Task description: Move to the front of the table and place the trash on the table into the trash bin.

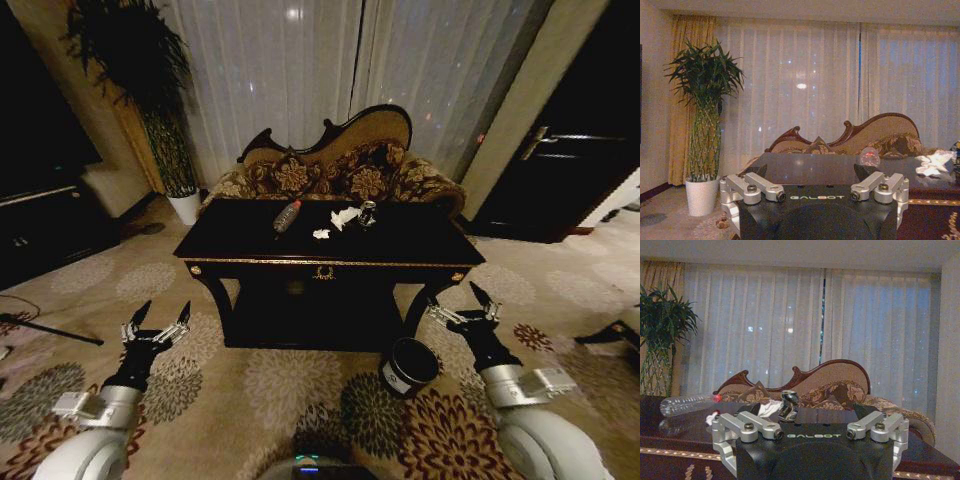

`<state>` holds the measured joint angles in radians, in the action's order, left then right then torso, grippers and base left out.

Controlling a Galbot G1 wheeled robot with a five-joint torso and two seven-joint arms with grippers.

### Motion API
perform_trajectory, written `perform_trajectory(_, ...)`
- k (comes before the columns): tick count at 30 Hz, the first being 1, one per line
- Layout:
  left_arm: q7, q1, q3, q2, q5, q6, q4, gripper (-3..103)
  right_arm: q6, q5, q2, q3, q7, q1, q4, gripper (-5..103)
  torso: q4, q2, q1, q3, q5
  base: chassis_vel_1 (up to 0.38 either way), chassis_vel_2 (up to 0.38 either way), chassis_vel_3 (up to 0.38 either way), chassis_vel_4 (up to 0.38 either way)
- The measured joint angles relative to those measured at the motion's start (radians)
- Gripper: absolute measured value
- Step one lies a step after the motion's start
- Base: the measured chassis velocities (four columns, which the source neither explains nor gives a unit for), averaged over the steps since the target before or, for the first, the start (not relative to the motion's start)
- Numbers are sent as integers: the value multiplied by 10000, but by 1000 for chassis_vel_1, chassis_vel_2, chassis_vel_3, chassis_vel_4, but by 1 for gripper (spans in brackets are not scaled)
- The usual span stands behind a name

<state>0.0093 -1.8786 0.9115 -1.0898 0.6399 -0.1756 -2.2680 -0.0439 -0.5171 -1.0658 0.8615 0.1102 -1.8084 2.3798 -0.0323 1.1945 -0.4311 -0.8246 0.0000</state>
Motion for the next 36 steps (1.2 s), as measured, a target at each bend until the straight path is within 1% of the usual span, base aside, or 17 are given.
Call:
perform_trajectory(27,-5,33,-29,11,45,-9,11,98,-2,46,-50,-52,12,8,14,100,0,0,-1,0,0,-140,138,128,-136)
perform_trajectory(36,-8,72,-86,123,75,17,21,98,-217,56,-55,-112,99,52,-41,100,1,-3,-5,-2,0,-81,96,95,-86)
